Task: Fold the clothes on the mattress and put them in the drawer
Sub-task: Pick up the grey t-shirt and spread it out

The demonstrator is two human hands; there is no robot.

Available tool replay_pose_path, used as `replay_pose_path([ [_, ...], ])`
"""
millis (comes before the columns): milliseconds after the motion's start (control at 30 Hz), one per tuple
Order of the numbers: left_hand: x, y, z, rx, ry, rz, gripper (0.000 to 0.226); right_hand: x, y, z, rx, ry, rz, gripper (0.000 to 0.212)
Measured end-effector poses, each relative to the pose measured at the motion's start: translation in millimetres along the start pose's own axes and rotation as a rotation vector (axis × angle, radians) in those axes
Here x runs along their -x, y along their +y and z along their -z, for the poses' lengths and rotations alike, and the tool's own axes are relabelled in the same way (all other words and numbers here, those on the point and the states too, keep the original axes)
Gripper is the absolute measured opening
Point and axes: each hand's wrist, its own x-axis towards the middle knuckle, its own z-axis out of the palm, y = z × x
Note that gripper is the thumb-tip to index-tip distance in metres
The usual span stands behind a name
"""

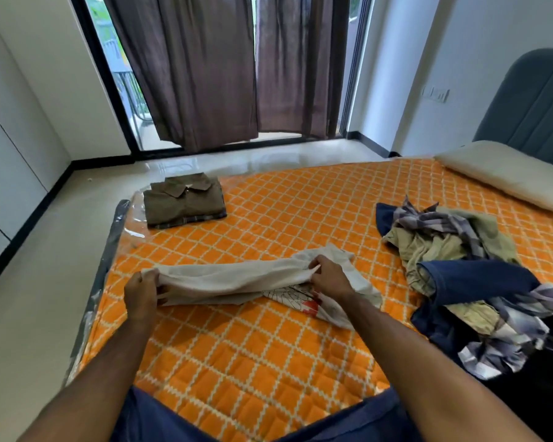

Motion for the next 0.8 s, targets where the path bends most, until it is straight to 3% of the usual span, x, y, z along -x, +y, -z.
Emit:
replay_pose_path([
  [200, -22, -29, -5, -0.071, 0.028, 0.056, 0.018, -43, 8, -1, 0.391, 0.02, 0.063, 0.03],
  [333, -29, -35, -22, -0.076, 0.048, 0.028, 0.026, -60, 18, -3, 0.465, -0.016, 0.052, 0.025],
  [500, -29, -42, -31, -0.081, -0.015, -0.001, 0.025, -64, 24, -3, 0.641, -0.059, 0.251, 0.02],
  [800, -30, -44, -32, -0.129, -0.048, -0.008, 0.025, -73, 19, -15, 0.611, -0.1, 0.191, 0.009],
])
